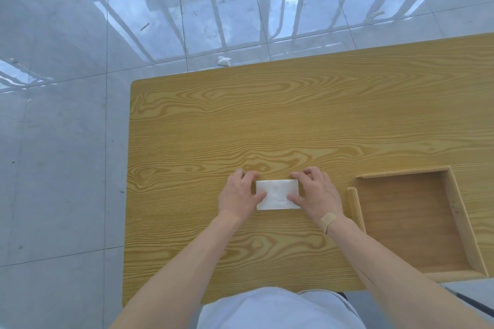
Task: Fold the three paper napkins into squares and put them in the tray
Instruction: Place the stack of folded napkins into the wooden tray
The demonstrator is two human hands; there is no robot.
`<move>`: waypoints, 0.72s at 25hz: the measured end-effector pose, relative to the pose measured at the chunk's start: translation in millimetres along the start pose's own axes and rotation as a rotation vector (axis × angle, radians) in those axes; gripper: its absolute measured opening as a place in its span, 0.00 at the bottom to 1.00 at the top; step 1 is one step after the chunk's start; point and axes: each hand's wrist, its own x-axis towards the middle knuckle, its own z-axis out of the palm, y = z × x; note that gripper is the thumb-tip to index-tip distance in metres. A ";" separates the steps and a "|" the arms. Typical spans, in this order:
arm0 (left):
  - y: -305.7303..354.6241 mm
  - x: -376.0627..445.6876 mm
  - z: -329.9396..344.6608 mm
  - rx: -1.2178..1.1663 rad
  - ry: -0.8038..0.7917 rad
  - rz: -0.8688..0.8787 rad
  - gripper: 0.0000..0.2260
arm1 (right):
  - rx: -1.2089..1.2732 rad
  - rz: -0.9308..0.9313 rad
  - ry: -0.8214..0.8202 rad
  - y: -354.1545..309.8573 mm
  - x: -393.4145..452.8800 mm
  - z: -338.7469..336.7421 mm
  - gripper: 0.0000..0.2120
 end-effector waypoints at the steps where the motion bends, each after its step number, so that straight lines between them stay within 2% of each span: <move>1: 2.0 1.5 -0.2 0.052 -0.009 0.022 0.19 | -0.031 -0.015 -0.007 -1.5 2.0 -1.0 0.24; 9: 12.3 2.9 -1.2 0.121 -0.016 0.069 0.11 | -0.081 -0.026 -0.044 -17.0 7.2 -5.0 0.13; 12: 14.8 -0.7 -2.9 0.108 -0.039 0.102 0.09 | -0.075 -0.041 -0.065 -20.2 8.2 -3.9 0.15; 15: 13.2 -8.2 -3.1 0.016 -0.031 0.139 0.10 | -0.075 -0.033 -0.097 -17.6 7.8 -2.1 0.23; 18: 12.3 -17.5 -4.4 -0.048 -0.008 0.172 0.12 | -0.075 -0.035 -0.086 -13.9 4.6 -3.4 0.15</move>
